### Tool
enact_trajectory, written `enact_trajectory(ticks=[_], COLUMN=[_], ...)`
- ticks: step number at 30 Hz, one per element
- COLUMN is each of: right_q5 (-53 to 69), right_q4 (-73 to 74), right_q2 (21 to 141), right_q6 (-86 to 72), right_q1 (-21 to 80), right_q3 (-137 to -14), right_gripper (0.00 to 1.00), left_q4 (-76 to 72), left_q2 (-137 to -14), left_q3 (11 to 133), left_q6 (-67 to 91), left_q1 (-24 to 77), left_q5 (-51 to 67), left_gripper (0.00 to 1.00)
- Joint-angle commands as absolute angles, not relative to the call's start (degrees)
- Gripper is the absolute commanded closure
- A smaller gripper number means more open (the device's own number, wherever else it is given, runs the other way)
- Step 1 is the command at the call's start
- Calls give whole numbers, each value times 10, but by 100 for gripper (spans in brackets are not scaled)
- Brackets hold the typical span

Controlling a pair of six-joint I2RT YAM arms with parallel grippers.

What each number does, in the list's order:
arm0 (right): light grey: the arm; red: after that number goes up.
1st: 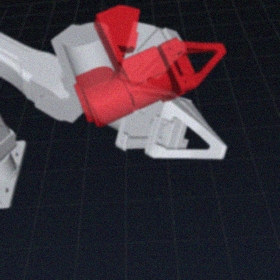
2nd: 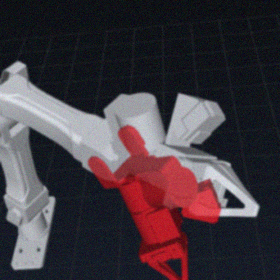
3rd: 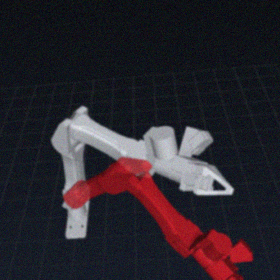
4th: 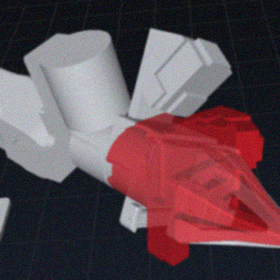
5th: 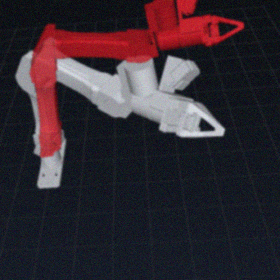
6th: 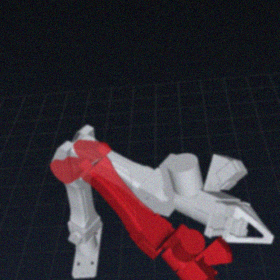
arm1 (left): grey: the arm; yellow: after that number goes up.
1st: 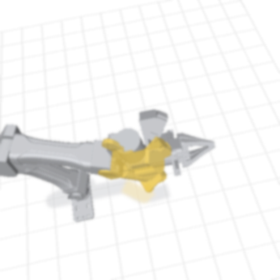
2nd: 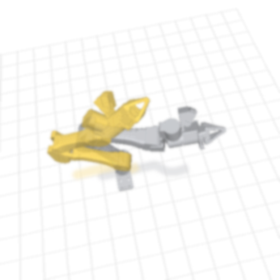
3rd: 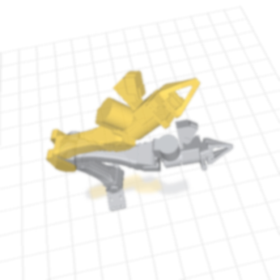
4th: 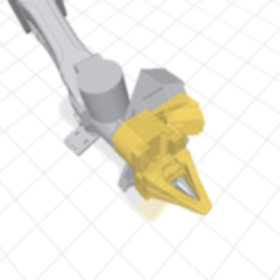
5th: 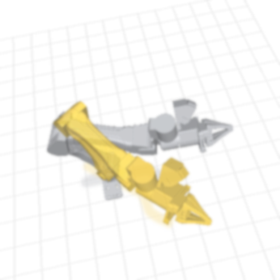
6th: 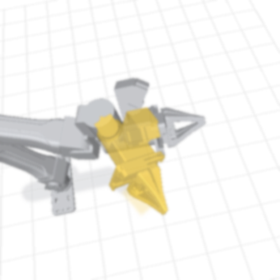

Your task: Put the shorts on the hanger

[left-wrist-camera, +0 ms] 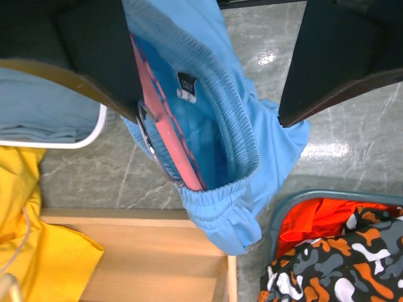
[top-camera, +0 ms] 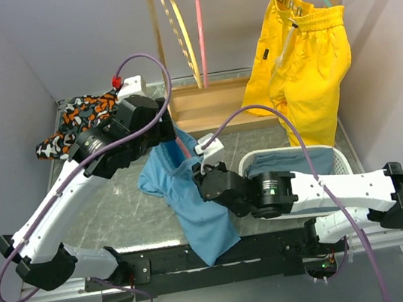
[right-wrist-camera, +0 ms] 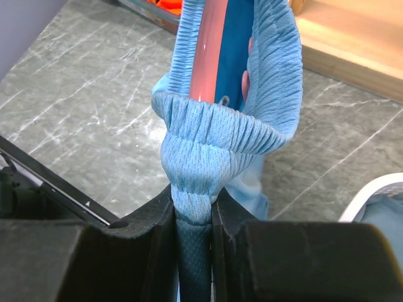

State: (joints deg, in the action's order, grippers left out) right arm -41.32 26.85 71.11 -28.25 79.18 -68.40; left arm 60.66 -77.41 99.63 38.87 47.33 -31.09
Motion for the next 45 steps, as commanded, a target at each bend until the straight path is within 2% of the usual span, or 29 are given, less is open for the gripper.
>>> enact_trajectory(ticks=[1, 2, 12, 20, 33, 39, 45], right_q5=[-452, -453, -450, -442, -523, -449, -347], right_q4=[160, 150, 169, 174, 271, 249, 200], right_q2=[652, 643, 552, 535, 485, 486, 523], right_q6=[-243, -243, -266, -272, -395, -388, -323], right_q1=[788, 788, 789, 790, 786, 674, 536], right_q3=[-658, -642, -579, -562, -544, -551, -633], right_gripper=[100, 100, 100, 100, 100, 100, 100], left_q4=[588, 589, 532, 458, 433, 421, 415], left_q2=[-739, -736, -668, -640, -624, -618, -613], left_q3=[1024, 1024, 1004, 968, 949, 939, 926], left_q6=[361, 359, 326, 278, 280, 290, 294], left_q1=[475, 475, 475, 475, 475, 474, 474], left_q5=[-290, -290, -238, -119, -115, -115, -121], left_gripper=[1, 3, 4, 4, 4, 4, 3])
